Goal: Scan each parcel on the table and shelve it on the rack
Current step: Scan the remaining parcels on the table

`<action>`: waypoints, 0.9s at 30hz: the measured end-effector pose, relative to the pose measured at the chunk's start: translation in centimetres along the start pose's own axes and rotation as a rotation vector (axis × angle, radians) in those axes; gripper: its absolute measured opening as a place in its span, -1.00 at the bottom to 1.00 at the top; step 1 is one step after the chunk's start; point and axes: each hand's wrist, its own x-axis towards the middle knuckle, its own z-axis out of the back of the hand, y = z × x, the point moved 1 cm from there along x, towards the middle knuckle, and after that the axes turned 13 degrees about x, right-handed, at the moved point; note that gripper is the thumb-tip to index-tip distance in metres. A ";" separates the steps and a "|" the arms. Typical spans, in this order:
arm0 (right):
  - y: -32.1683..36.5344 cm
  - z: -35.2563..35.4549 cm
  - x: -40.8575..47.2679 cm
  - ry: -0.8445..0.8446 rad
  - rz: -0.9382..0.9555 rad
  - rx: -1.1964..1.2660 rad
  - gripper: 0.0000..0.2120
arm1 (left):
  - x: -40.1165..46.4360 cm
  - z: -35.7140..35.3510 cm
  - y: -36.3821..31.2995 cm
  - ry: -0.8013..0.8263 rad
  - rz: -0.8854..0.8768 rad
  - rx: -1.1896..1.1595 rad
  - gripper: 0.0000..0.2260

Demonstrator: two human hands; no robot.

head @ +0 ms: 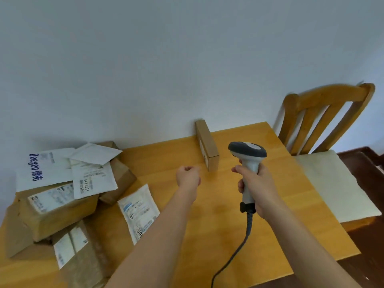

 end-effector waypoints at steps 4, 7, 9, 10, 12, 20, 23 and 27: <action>1.2 0.4 6.7 0.033 -0.072 -0.037 -0.86 | 4.7 -5.1 -2.3 -0.027 0.053 0.184 -0.66; 1.8 0.7 10.7 0.050 -0.104 -0.077 -0.87 | 7.6 -8.2 -3.4 -0.039 0.001 0.299 -0.36; 1.7 0.9 12.8 0.056 -0.119 -0.090 -0.88 | 9.3 -9.5 -3.4 -0.038 -0.013 0.313 -0.31; 1.6 0.9 13.5 0.058 -0.126 -0.096 -0.88 | 10.0 -10.0 -3.2 -0.030 -0.020 0.316 -0.31; 1.4 1.0 14.7 0.053 -0.142 -0.104 -0.89 | 11.0 -10.5 -2.9 -0.007 -0.036 0.322 -0.39; 0.5 -0.3 15.0 0.077 -0.192 -0.092 -0.90 | 9.9 -4.7 0.8 -0.139 -0.398 1.020 -0.43; 0.2 -1.4 14.0 0.112 -0.189 -0.086 -0.92 | 8.9 -1.4 4.5 -0.143 -0.475 1.175 -0.45; -0.5 -2.3 12.7 0.150 -0.213 -0.137 -0.92 | 8.6 1.2 7.1 -0.141 -0.373 1.028 -0.41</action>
